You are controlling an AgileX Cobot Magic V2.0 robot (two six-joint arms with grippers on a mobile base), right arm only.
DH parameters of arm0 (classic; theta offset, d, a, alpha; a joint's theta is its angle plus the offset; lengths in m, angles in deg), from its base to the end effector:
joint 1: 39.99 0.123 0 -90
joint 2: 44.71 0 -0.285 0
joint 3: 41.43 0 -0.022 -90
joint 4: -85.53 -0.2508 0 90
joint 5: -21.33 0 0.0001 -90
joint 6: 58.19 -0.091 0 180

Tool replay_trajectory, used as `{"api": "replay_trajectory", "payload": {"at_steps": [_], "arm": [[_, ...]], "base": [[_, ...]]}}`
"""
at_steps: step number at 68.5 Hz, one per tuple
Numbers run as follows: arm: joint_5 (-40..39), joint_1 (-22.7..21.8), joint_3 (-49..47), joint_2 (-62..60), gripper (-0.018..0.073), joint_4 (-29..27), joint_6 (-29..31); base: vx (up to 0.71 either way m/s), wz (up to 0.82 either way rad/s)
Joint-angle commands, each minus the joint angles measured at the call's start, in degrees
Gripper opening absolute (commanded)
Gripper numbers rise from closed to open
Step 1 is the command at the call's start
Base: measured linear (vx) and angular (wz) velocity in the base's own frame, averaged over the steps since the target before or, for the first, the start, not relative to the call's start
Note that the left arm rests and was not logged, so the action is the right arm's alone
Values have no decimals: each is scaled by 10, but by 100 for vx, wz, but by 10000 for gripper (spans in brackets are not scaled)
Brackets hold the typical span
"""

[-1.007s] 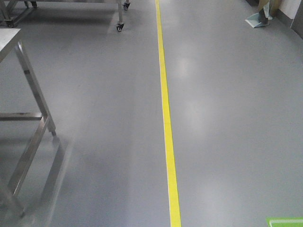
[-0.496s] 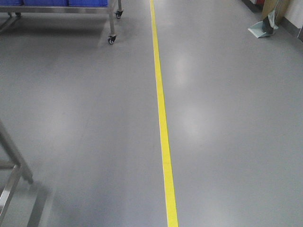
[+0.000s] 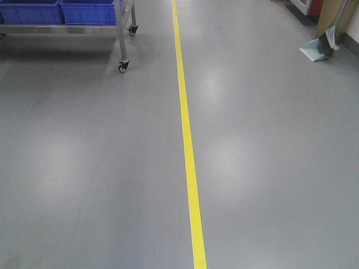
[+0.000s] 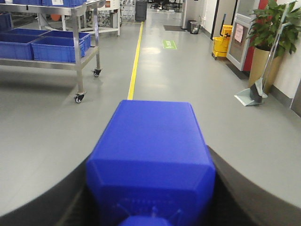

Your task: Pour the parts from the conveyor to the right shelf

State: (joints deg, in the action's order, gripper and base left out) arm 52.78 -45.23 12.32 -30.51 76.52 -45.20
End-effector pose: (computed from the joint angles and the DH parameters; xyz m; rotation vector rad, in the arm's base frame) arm 0.0380 0.0040 0.2930 -0.0610 1.7282 -0.0648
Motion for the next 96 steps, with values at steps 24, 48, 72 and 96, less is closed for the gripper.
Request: {"api": "replay_trajectory", "payload": {"at_steps": [24, 48, 72, 96], "arm": [[-48, -3, -16, 8, -8, -2, 4], [-48, -3, -16, 8, -8, -2, 4], [-48, -3, -16, 8, -8, -3, 4], [-48, -3, -16, 8, -8, -3, 4]], "base": [[73, 0], [67, 0], [58, 31], [56, 63]]}}
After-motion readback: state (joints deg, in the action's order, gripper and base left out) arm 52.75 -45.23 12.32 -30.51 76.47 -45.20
